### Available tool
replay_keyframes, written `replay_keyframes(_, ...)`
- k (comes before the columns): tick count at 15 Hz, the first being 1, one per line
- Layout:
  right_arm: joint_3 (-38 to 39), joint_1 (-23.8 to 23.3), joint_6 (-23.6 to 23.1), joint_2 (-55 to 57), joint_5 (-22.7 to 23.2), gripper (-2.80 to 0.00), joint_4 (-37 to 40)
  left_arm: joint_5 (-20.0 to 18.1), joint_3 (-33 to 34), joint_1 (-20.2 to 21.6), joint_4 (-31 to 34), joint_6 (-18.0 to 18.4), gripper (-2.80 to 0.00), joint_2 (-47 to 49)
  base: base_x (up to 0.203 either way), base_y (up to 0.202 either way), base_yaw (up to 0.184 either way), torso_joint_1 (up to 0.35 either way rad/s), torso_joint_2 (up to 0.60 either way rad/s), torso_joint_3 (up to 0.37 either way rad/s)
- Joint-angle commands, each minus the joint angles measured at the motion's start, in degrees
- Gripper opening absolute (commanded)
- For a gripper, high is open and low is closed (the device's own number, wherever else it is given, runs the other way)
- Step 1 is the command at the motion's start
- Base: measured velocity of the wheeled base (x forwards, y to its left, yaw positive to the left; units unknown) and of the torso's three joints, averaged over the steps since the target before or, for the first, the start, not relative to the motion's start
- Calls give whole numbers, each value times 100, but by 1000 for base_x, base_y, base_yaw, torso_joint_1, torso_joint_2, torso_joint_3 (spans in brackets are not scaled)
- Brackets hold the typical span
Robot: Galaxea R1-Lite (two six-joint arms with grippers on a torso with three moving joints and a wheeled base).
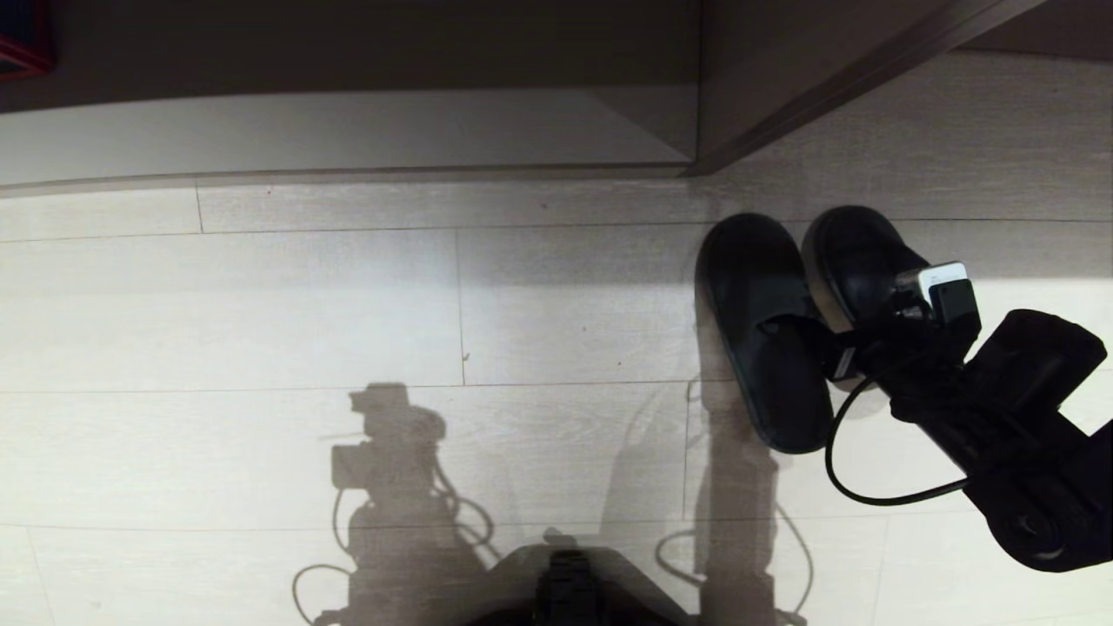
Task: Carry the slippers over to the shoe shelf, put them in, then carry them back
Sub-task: Place the slippers on the floor
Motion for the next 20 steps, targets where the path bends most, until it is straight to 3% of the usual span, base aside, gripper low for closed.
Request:
replay_keyframes(1,400,1,-103,15,12,0,-45,0,0,-2,-2,-5,-280,1,0,0,0,0,0,0)
replay_keyframes(5,667,-8,-309,83,-118,0,-45,0,0,3,-2,-5,-280,-5,0,0,0,0,0,0)
replay_keyframes(9,446,1,-535,293,-462,0,-45,0,0,-2,-2,-5,-280,1,0,0,0,0,0,0)
replay_keyframes(11,337,1,-519,249,-452,0,425,0,0,-1,-2,-5,-280,1,0,0,0,0,0,0)
replay_keyframes(16,-761,41,-267,257,-851,0,1276,0,0,3,-2,-5,-280,-4,0,0,0,0,0,0)
replay_keyframes(20,-1266,128,-9,486,-1361,0,1390,0,0,6,-2,-5,-280,-7,0,0,0,0,0,0)
